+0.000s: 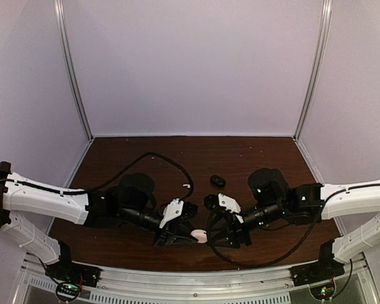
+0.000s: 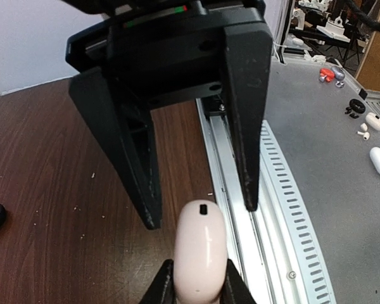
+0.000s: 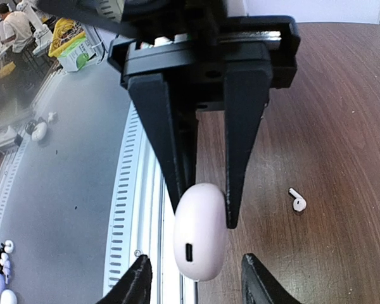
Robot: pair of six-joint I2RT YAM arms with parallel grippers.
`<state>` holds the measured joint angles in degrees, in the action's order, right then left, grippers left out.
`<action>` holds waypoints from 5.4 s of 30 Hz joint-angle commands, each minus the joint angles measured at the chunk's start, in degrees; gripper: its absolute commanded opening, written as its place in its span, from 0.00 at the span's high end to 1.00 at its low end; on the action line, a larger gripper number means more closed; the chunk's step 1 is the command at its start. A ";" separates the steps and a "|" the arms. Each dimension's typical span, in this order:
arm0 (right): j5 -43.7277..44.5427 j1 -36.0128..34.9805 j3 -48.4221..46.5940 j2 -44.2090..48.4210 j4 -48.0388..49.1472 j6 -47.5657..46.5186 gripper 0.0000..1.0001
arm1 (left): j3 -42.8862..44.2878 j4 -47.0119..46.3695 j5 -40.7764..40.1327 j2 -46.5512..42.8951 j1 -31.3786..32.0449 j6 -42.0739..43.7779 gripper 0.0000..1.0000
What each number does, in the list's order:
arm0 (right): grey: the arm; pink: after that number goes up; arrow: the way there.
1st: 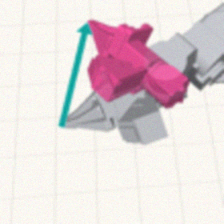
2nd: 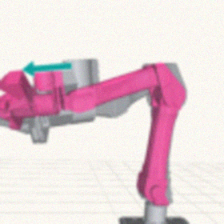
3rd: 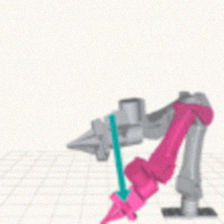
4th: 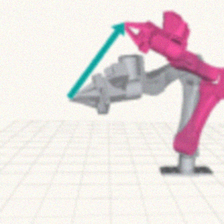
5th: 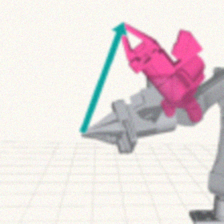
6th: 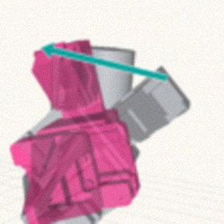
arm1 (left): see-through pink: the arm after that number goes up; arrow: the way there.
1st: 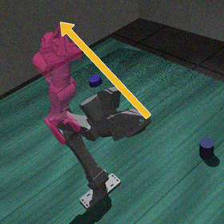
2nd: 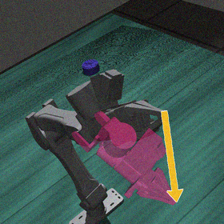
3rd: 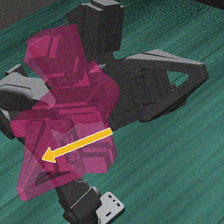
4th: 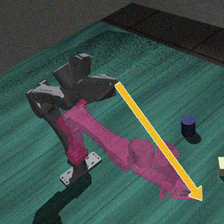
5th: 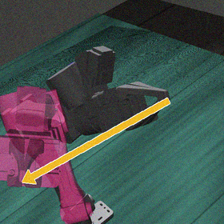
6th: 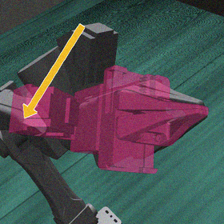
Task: Insert the wireless bluetooth earbuds into the charging case
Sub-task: Pass from the left arm to the right, then pass from the right arm to the left, then pass from the left arm to the right
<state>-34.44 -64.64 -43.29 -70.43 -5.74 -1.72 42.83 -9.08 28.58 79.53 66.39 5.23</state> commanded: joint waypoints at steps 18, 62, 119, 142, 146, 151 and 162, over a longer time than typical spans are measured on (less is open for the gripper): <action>3.27 -1.37 -4.79 -3.16 -2.85 -0.84 0.81 | 3.91 0.96 1.33 2.56 -0.90 -1.28 0.96; 8.61 1.14 9.00 5.13 47.60 15.82 0.84 | -9.46 -53.01 -3.25 -2.62 -1.73 -22.61 0.55; 10.95 -1.01 4.65 11.08 8.07 3.74 0.53 | 11.96 11.80 2.42 1.16 -1.58 1.12 1.00; 8.56 -1.98 3.39 5.22 9.52 2.52 0.59 | 14.24 10.84 5.26 4.89 -1.62 0.48 1.00; 8.60 -2.07 3.45 4.59 9.51 2.43 0.62 | 14.22 10.41 5.35 5.09 -1.64 0.25 1.00; 8.73 -2.14 3.82 5.27 10.03 2.49 0.76 | 13.91 10.27 4.91 4.75 -1.64 0.31 1.00; 13.15 -2.07 7.64 10.95 17.21 5.29 0.85 | 5.12 -1.71 -0.50 -3.67 -2.44 -4.63 0.57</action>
<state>-24.36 -66.50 -37.85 -63.09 5.08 1.87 51.35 -1.80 30.83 79.92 64.62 3.42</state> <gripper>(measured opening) 0.204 0.409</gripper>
